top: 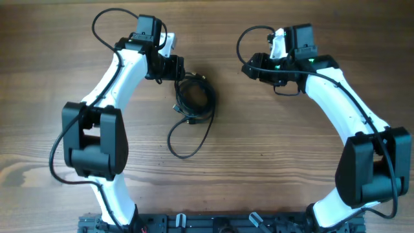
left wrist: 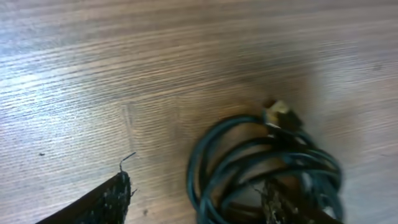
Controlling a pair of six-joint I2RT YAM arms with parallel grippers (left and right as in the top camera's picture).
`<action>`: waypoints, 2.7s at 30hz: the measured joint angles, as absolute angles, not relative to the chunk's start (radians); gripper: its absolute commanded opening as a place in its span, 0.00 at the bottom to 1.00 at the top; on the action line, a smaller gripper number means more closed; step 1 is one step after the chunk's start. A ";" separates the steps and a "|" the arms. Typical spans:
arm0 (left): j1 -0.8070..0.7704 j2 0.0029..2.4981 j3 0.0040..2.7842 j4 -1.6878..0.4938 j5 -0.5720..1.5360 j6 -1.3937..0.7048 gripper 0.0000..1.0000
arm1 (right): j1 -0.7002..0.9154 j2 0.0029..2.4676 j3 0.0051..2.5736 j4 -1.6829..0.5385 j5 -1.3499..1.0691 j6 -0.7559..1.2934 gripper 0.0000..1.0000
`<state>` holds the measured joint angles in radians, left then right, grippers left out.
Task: Untangle cables
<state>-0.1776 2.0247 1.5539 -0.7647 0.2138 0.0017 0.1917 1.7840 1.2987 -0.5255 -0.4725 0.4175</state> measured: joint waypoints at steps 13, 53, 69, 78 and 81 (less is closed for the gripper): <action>-0.171 2.119 1.554 -0.770 0.249 0.101 0.59 | 0.200 1.784 1.299 -0.537 -0.490 0.387 0.57; -0.175 2.061 1.332 -0.504 0.099 -0.106 0.17 | 0.200 1.784 1.299 -0.546 -0.493 0.387 0.59; -0.255 2.004 1.236 -0.411 0.162 -0.303 0.04 | 0.265 1.781 1.299 -0.458 -0.618 0.347 0.51; -0.263 1.806 1.182 -0.443 0.392 -0.312 0.04 | 0.278 1.774 1.299 -0.413 -0.746 0.400 0.51; -0.263 1.722 1.182 -0.440 0.448 -0.337 0.04 | 0.279 1.774 1.299 -0.412 -0.783 0.411 0.51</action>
